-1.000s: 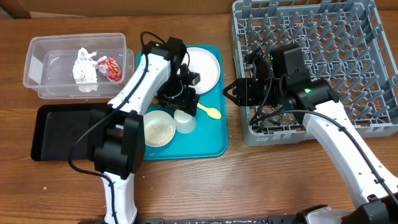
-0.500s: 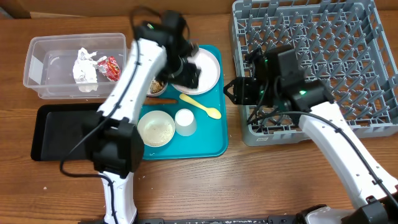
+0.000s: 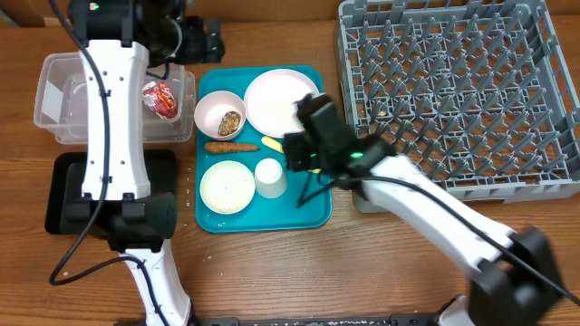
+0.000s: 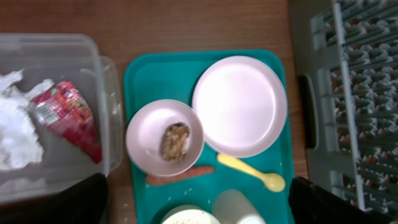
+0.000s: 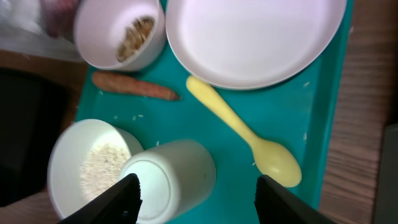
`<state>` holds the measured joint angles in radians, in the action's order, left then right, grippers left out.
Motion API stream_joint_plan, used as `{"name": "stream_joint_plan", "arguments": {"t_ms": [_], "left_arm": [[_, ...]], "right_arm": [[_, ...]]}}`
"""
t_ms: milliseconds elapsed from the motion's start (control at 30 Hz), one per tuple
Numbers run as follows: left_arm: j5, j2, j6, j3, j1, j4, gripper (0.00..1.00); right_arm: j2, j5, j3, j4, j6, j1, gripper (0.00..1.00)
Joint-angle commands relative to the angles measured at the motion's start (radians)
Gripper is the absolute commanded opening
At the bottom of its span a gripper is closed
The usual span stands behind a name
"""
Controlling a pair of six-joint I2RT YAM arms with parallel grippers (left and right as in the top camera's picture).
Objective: Sort waste into correct bins and load items into the dishwasher
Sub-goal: 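Grasp the white cup on the tray with the right gripper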
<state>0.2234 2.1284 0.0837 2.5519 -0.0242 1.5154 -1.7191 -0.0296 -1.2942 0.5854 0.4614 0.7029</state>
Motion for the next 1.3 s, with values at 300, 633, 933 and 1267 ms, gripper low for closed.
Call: {"name": "stream_joint_plan", "arguments": {"t_ms": [300,633,933,1267], "left_arm": [[-0.104,-0.008,0.018,0.016,0.046,0.062,0.98],[-0.104,-0.008,0.017,0.015,0.046,0.061,1.00],[-0.104,-0.008,0.017,0.015,0.046,0.062,1.00],[-0.104,-0.008,0.018,0.015,0.044,0.061,1.00]], "right_arm": [[-0.227,-0.116,-0.225,0.131,0.042,0.127,0.65],[-0.267,-0.080,-0.224,0.191,0.052,0.128,0.72],[-0.278,-0.082,-0.227,0.200,0.071,0.126,0.56],[-0.175,-0.093,-0.373,0.386,0.040,0.041,0.45]]}}
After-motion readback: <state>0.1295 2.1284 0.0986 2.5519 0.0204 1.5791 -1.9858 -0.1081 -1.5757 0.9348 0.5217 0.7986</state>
